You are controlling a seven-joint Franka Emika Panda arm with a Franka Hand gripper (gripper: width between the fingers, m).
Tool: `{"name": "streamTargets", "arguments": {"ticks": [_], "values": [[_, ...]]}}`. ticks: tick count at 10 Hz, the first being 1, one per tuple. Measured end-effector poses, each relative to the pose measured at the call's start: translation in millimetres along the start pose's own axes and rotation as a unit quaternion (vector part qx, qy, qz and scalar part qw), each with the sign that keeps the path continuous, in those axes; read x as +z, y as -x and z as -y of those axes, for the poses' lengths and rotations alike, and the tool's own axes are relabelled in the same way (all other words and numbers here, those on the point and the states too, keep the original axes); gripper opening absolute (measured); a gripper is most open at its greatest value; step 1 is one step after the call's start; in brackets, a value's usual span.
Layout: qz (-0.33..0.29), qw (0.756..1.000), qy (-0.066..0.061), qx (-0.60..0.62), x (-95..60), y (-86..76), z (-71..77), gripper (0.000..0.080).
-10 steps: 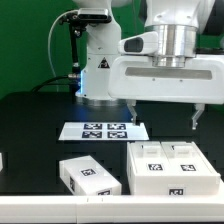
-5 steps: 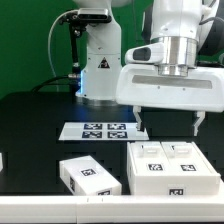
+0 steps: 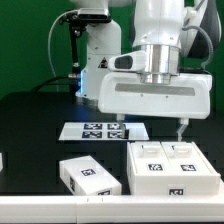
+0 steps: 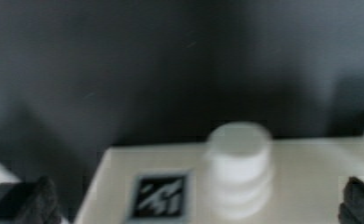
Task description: Assemble cabinet
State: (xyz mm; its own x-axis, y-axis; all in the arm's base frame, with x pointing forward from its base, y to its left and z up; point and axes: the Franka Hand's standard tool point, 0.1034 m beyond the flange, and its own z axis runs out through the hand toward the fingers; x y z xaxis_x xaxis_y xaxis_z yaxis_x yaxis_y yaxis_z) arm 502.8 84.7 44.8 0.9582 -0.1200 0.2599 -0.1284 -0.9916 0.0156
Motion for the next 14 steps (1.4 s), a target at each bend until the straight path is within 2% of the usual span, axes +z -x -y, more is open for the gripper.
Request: {"name": "streamTargets", "arguments": {"ticks": [1, 2, 4, 6, 7, 9, 10, 12, 14], "values": [[-0.001, 1.000, -0.005, 0.021, -2.1, 4.9, 18.5, 0.0796], [-0.004, 1.000, 0.001, -0.001, -2.8, 3.2, 13.5, 0.0796], [-0.008, 1.000, 0.003, 0.002, -2.5, 1.0, 9.6, 0.0796], [-0.048, 0.999, 0.005, -0.003, 1.3, -8.6, -3.9, 0.0796], [-0.057, 0.998, -0.002, 0.000, 4.5, -11.5, -10.2, 0.0796], [-0.042, 0.999, -0.023, 0.019, 8.8, -9.2, -7.9, 0.0796], [-0.035, 0.999, -0.029, 0.024, 9.3, -8.4, -4.7, 0.0796], [-0.029, 0.999, -0.031, 0.025, 17.4, -1.5, 9.1, 0.0795], [-0.042, 0.998, -0.030, 0.020, 19.8, -2.4, 14.6, 0.0795]]}}
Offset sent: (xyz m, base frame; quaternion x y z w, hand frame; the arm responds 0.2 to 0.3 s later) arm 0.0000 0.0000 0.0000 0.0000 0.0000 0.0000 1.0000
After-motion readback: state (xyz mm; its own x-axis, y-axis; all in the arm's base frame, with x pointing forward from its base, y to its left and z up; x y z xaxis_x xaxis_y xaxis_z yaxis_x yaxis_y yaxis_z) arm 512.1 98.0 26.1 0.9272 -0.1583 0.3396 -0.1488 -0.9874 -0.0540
